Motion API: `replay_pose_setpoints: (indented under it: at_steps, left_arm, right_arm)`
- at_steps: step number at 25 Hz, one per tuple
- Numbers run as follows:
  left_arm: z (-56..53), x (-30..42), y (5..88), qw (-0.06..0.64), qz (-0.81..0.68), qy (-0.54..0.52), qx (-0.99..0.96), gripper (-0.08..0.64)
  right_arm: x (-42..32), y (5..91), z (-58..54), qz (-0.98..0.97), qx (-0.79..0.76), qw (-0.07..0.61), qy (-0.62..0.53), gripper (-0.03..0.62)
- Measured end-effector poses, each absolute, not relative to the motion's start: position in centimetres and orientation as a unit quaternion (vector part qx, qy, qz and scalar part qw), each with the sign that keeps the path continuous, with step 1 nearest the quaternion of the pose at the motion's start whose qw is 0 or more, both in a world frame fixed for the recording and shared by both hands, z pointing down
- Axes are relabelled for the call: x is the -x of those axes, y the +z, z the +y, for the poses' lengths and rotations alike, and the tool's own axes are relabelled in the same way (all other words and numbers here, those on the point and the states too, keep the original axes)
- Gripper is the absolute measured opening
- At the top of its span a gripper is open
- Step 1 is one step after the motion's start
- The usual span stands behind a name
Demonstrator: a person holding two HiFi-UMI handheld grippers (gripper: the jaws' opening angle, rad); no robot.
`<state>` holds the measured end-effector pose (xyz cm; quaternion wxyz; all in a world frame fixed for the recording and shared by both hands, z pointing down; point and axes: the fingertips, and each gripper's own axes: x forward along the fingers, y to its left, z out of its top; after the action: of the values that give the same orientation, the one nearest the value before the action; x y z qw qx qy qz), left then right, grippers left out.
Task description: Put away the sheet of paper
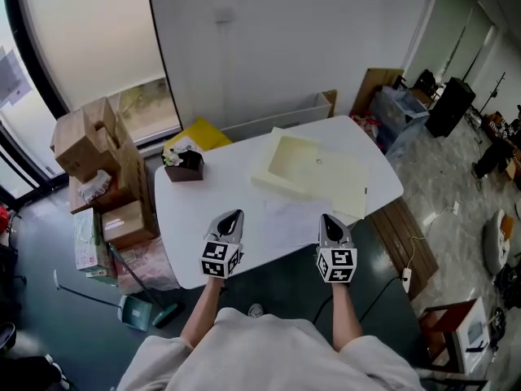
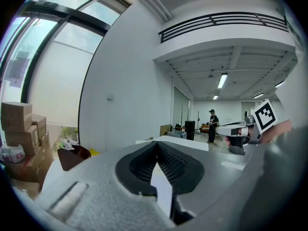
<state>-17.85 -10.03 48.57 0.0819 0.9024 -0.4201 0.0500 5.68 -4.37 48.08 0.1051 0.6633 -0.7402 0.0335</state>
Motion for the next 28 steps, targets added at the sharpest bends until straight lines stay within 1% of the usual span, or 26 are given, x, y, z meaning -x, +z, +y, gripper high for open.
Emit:
replay_pose_setpoints:
  at_steps: [10, 28]
  left_arm:
    - [-12.4, 16.8, 49.8, 0.089, -0.421, 0.058, -0.901, 0.006]
    - [-13.7, 11.1, 51.4, 0.099, -0.439, 0.097, -0.888, 0.006]
  right_arm:
    - [-6.9, 49.6, -6.3, -0.741, -0.661, 0.109, 0.048, 0.002]
    - [-11.5, 51.5, -9.2, -0.765, -0.631, 0.097, 0.083, 0.002]
